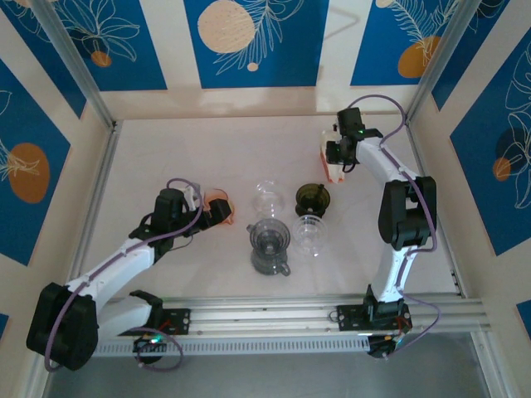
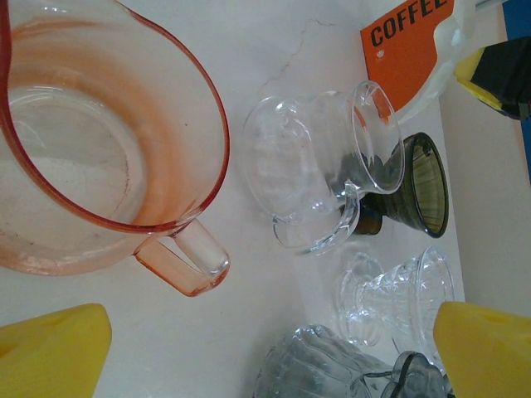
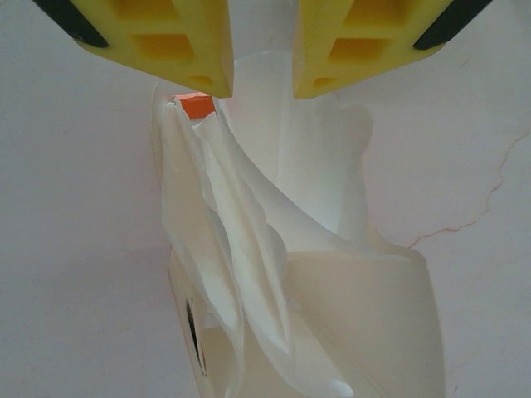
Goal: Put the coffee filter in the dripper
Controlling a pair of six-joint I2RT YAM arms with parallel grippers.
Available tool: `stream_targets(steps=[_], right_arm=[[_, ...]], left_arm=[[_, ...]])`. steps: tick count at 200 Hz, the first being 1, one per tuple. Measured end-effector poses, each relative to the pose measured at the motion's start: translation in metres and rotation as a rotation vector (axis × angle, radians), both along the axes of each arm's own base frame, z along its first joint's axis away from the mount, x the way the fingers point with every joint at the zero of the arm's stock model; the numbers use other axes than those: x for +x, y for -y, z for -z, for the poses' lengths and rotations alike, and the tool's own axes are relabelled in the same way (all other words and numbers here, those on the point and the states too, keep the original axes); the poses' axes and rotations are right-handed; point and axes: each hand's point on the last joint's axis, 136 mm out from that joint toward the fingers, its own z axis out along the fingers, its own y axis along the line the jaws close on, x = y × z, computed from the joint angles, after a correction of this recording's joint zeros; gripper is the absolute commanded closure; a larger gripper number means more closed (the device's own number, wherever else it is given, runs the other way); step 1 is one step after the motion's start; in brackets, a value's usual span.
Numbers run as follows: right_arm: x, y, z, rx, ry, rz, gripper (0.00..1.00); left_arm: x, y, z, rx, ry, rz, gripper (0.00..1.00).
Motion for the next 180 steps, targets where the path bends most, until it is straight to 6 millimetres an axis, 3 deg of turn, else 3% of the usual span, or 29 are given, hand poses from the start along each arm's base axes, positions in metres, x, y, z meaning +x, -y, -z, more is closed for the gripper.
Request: stream_targets(steps=[44,82,120,180], right_arm=[[0.001,0.001,0.002,-0.004,-0.002,0.002,0.74],[0.002,0.001,0.018,-0.014,-0.035,0.002,0.80],[0.004,0.003,0.017,-0.031,-0.030,-0.002,0.83],[0.005,0.001,0.015,-0.059,-0.021,-0.019,1.00]], left_arm=[[0.000,0.000,0.000,-0.002,-0.002,-0.002,0.00],[0.001,0.000,0.001,-0.001,-0.005,-0.002,0.00],[0.001,0.000,0.001,-0.002,-0.005,-0.002,0.00],[0.001,0.000,0.001,-0.004,-0.004,-0.003,0.00]])
